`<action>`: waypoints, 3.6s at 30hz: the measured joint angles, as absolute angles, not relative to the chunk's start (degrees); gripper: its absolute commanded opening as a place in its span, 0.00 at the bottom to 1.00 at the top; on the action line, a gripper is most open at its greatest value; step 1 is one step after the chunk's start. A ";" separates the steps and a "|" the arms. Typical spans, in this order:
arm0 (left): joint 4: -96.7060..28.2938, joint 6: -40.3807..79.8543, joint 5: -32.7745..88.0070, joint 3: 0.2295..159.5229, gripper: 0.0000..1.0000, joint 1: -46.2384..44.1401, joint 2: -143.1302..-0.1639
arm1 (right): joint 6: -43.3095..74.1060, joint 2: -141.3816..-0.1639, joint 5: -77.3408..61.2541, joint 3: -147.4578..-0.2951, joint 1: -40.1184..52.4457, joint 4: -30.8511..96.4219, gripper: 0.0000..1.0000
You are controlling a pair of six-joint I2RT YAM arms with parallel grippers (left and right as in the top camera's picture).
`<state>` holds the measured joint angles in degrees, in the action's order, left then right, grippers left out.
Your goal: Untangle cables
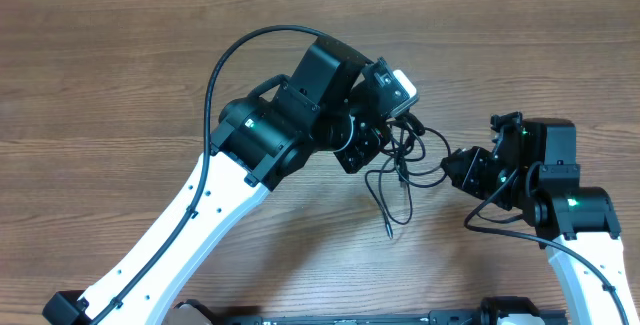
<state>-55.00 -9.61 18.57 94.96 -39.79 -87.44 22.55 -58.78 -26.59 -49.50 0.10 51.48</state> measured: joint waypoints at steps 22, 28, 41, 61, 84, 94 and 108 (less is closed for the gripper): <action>-54.30 -6.55 21.19 94.96 0.04 -39.77 -87.44 | 22.92 -58.78 -51.05 -49.50 0.03 43.09 0.04; -56.90 -8.12 23.88 94.96 0.04 -39.77 -87.44 | 22.96 -58.78 -53.47 -49.50 0.03 37.82 0.04; -64.18 -10.50 26.15 94.91 0.04 -39.77 -90.98 | 29.71 -58.78 -50.50 -49.50 0.03 24.16 0.04; -62.50 -11.11 26.17 94.89 0.04 -39.79 -91.39 | 36.80 -58.76 -29.65 -49.50 -11.99 46.17 0.04; -59.90 -28.77 36.36 94.85 0.04 -39.79 -91.79 | 20.88 -58.78 -32.45 -49.50 -12.67 53.30 0.53; -66.65 -43.35 35.18 94.85 0.04 -39.79 -91.79 | 10.33 -58.78 -35.88 -49.50 -12.71 53.32 0.60; -66.02 -55.51 21.67 94.85 0.04 -39.77 -91.79 | -8.43 -58.78 -45.08 -49.50 -12.71 56.80 0.65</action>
